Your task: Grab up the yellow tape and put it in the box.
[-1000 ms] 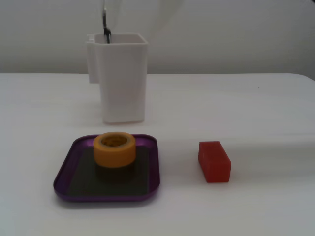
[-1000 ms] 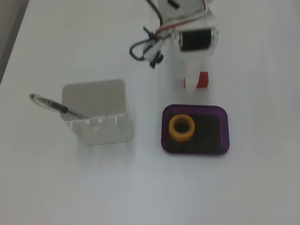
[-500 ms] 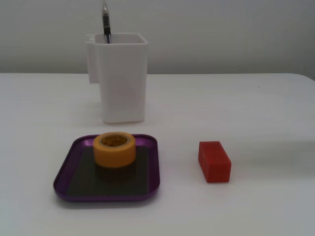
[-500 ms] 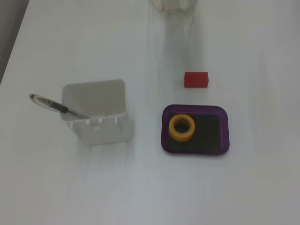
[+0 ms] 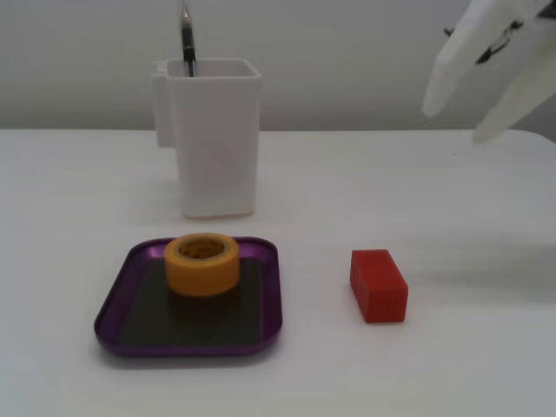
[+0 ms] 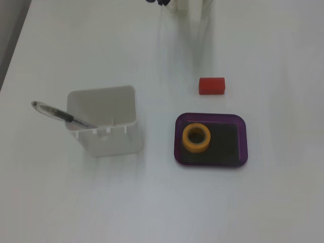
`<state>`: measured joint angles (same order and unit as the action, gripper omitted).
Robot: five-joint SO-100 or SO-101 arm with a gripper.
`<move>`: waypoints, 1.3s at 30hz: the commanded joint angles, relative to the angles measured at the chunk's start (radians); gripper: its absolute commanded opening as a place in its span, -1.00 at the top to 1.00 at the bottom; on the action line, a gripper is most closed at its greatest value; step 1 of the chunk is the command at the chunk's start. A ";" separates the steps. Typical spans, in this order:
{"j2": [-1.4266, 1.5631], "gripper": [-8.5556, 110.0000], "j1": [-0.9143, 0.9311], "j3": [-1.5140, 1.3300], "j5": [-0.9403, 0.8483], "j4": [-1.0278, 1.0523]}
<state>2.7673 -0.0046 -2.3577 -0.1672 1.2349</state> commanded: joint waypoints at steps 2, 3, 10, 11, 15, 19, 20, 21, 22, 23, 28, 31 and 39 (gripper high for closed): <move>0.190 0.62 0.005 -0.233 0.005 -0.118; 0.232 0.62 0.005 -0.273 0.026 -0.126; 0.482 0.62 0.003 -0.453 0.219 -0.117; 0.512 0.62 0.003 -0.476 0.218 -0.112; 0.617 0.62 -0.005 -0.581 0.224 -0.066; 0.690 0.62 -0.006 -0.652 0.219 -0.063; 0.696 0.62 -0.006 -0.660 0.225 -0.063; 0.696 0.62 -0.006 -0.661 0.225 -0.064; 0.695 0.62 -0.006 -0.661 0.227 -0.063; 0.693 0.62 -0.006 -0.661 0.227 -0.063; 0.693 0.67 -0.008 -0.663 0.221 -0.051; 0.693 0.86 -0.008 -0.663 0.218 -0.048; 0.693 0.86 -0.011 -0.701 0.229 -0.060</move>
<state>3.3563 -0.0123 -3.0496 0.0583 1.1812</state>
